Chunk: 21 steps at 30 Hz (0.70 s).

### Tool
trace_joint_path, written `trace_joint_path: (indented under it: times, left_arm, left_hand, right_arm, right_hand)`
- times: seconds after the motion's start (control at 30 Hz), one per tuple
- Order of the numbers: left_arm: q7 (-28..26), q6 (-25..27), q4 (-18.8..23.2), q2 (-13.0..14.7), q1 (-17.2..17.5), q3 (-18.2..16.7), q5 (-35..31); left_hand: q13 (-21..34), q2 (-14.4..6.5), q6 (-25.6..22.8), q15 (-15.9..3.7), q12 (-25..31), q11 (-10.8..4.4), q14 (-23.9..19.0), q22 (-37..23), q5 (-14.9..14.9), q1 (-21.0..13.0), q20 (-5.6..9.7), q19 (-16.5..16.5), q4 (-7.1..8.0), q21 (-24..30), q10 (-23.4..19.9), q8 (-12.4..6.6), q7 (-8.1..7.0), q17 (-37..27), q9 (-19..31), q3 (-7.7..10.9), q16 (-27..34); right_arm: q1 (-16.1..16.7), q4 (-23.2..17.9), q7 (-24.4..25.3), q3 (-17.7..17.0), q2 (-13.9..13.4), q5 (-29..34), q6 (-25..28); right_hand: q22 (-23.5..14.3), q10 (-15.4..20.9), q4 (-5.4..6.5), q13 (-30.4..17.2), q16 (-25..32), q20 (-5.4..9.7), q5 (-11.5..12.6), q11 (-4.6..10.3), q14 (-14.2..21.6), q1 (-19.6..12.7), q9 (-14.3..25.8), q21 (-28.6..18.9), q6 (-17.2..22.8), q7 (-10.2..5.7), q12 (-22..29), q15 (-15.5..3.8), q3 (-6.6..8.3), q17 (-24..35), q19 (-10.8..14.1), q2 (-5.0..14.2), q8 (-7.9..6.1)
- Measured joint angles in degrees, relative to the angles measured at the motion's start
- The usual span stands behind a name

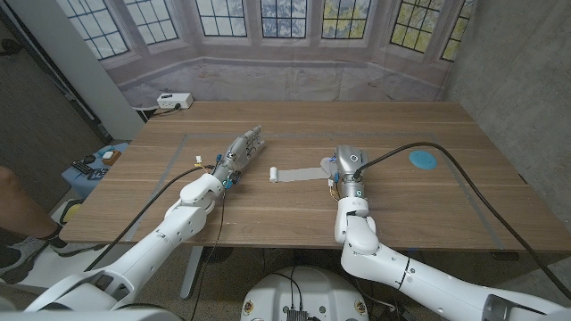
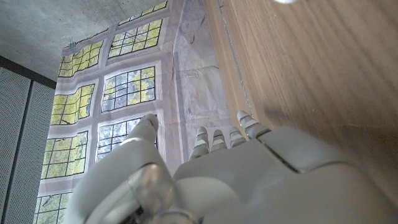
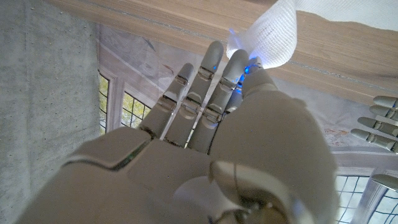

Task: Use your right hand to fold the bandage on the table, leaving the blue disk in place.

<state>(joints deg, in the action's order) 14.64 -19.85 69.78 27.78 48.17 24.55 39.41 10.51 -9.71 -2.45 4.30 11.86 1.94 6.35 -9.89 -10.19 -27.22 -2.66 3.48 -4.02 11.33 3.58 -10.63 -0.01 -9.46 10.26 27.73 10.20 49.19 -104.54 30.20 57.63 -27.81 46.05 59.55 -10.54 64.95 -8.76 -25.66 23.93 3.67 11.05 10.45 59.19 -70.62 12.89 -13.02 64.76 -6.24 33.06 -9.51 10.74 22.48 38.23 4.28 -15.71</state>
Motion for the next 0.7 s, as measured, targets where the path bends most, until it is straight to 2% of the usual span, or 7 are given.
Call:
trace_joint_path:
  times: [0.7]
  left_arm:
    - [0.44,-0.3,-1.02,-0.54,-0.41,-0.02,0.13]
  left_hand:
    - [0.0,-0.23,0.0,0.0,0.0,0.0,0.0,0.0,0.0,0.23,0.0,0.0,0.0,0.0,0.0,0.0,0.0,0.0,0.0,0.0,0.0]
  right_arm:
    - [-3.4,-4.16,-9.37,3.6,-1.08,2.52,6.53]
  right_hand:
    - [0.15,0.5,0.24,0.13,-0.23,0.0,0.18,-0.49,0.3,-0.43,0.04,0.0,0.22,0.24,-0.29,-0.3,-0.24,0.52,0.0,-0.02,0.13]
